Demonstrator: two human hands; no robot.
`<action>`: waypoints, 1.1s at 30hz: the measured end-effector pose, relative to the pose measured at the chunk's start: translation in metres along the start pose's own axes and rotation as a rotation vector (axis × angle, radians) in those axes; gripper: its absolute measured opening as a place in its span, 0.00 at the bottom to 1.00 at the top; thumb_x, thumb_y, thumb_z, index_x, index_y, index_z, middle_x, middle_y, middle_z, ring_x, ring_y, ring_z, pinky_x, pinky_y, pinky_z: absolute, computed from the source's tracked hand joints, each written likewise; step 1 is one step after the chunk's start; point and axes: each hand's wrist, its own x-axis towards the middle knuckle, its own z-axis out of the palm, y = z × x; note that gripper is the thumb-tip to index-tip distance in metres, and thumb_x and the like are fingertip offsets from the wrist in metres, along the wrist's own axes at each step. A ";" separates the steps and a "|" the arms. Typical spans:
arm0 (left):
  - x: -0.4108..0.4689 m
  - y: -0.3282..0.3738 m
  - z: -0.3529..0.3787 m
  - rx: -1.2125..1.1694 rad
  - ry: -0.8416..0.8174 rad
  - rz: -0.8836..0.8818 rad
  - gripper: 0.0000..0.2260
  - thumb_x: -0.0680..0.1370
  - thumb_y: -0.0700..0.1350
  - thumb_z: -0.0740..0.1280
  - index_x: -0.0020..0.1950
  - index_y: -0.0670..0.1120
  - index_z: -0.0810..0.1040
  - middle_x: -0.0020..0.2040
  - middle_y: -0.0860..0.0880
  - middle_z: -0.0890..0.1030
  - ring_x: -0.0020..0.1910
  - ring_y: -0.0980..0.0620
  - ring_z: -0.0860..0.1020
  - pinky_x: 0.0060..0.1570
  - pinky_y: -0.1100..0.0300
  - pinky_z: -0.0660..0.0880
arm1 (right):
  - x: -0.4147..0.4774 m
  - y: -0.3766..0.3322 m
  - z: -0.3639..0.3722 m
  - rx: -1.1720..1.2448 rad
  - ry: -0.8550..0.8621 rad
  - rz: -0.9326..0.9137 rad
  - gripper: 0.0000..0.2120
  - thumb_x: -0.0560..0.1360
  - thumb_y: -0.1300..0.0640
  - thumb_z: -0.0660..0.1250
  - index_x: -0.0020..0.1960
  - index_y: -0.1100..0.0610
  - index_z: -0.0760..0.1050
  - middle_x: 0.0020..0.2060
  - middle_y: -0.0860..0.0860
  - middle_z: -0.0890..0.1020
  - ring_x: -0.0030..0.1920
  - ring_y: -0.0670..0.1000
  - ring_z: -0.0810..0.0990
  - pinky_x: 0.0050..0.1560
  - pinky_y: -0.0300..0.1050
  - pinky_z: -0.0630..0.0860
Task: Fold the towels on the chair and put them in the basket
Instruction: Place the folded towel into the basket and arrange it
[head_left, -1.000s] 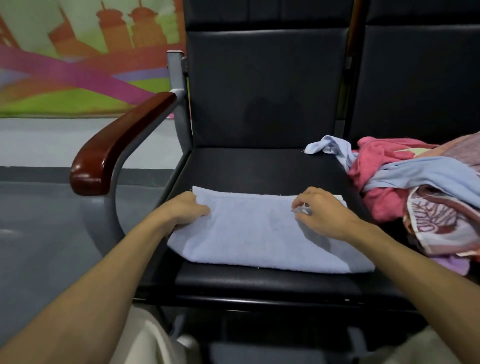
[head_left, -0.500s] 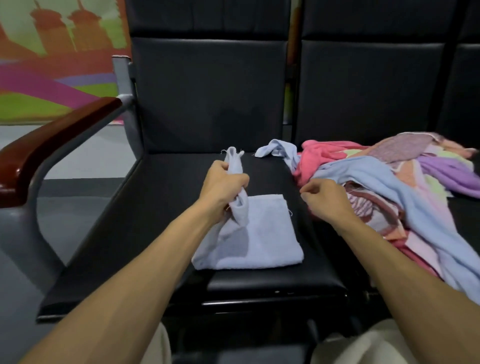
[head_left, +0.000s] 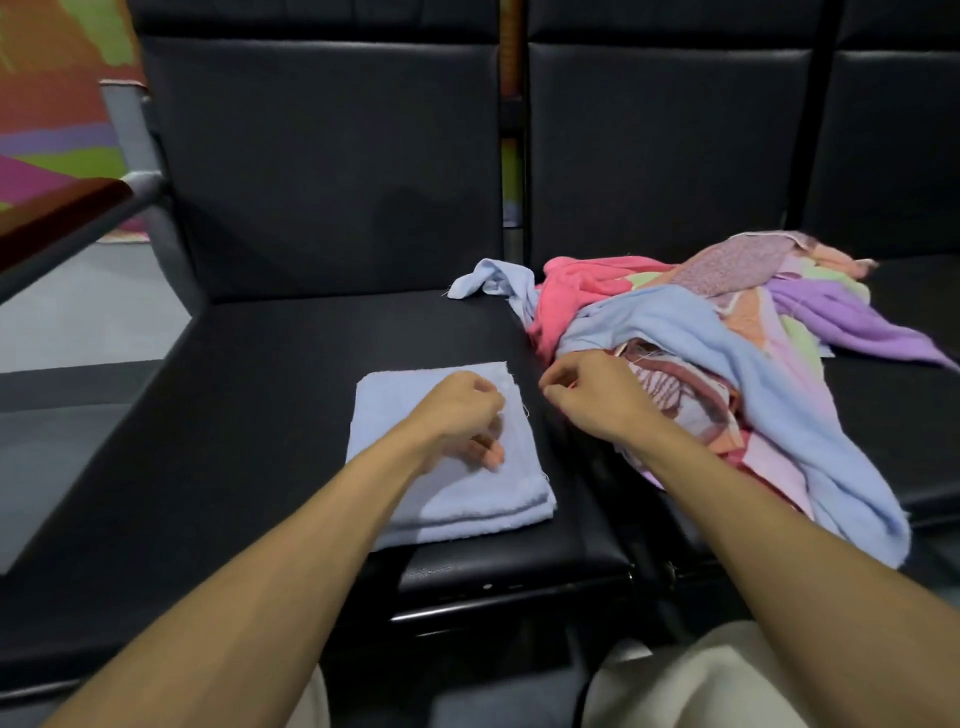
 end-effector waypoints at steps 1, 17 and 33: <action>0.001 -0.003 -0.006 -0.023 0.063 0.050 0.07 0.78 0.34 0.55 0.50 0.42 0.72 0.37 0.41 0.76 0.24 0.48 0.77 0.22 0.63 0.68 | -0.002 -0.005 0.001 0.025 -0.018 -0.044 0.07 0.74 0.61 0.67 0.47 0.54 0.83 0.45 0.48 0.85 0.46 0.47 0.81 0.47 0.33 0.69; -0.053 -0.076 -0.131 1.075 0.092 0.398 0.09 0.77 0.53 0.61 0.54 0.56 0.76 0.46 0.58 0.73 0.50 0.56 0.73 0.53 0.56 0.70 | 0.002 -0.089 0.056 -0.381 -0.433 -0.326 0.15 0.79 0.43 0.56 0.52 0.47 0.79 0.51 0.44 0.80 0.55 0.49 0.76 0.61 0.49 0.59; -0.072 -0.117 -0.196 0.747 -0.023 0.451 0.16 0.72 0.43 0.71 0.55 0.56 0.73 0.54 0.63 0.71 0.58 0.62 0.69 0.60 0.65 0.68 | -0.005 -0.098 0.070 -0.166 -0.508 -0.471 0.14 0.73 0.37 0.63 0.49 0.47 0.74 0.46 0.43 0.73 0.52 0.45 0.71 0.58 0.50 0.72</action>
